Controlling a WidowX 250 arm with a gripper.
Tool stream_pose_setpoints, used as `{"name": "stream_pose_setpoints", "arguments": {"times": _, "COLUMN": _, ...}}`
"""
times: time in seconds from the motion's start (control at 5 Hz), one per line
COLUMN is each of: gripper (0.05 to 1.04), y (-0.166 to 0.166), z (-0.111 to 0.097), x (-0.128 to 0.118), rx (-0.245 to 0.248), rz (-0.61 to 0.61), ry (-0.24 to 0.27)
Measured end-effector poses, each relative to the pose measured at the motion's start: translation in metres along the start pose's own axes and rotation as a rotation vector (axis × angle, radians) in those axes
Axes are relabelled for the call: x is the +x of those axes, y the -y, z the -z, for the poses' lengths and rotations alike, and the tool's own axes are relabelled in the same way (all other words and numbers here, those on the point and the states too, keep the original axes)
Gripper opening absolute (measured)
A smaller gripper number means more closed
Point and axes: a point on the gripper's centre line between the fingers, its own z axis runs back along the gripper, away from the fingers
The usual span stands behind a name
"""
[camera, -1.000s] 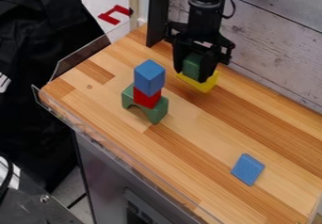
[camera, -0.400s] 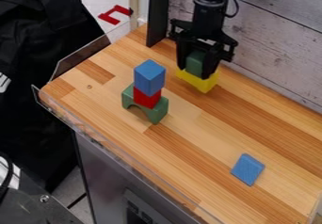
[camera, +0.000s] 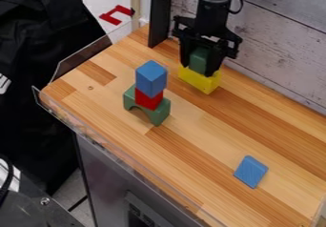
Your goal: Pick up the green cube and put it on the top of yellow rectangle
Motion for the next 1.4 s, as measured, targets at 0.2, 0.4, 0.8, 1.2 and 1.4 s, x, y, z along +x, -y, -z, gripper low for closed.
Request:
{"name": "stream_pose_setpoints", "arguments": {"times": 0.2, "gripper": 0.655, "y": 0.001, "z": 0.002, "x": -0.001, "rx": -0.008, "rz": -0.004, "ry": -0.008}}
{"name": "stream_pose_setpoints", "arguments": {"times": 0.4, "gripper": 0.944, "y": 0.004, "z": 0.003, "x": 0.000, "rx": -0.037, "rz": -0.017, "ry": -0.007}}
{"name": "stream_pose_setpoints", "arguments": {"times": 0.8, "gripper": 1.000, "y": -0.001, "z": -0.004, "x": -0.005, "rx": -0.037, "rz": -0.081, "ry": 0.014}}
{"name": "stream_pose_setpoints", "arguments": {"times": 1.2, "gripper": 1.000, "y": 0.000, "z": -0.075, "x": -0.026, "rx": -0.026, "rz": -0.086, "ry": 0.149}}
{"name": "stream_pose_setpoints", "arguments": {"times": 1.4, "gripper": 1.000, "y": 0.001, "z": -0.094, "x": -0.040, "rx": 0.005, "rz": -0.074, "ry": 0.107}}
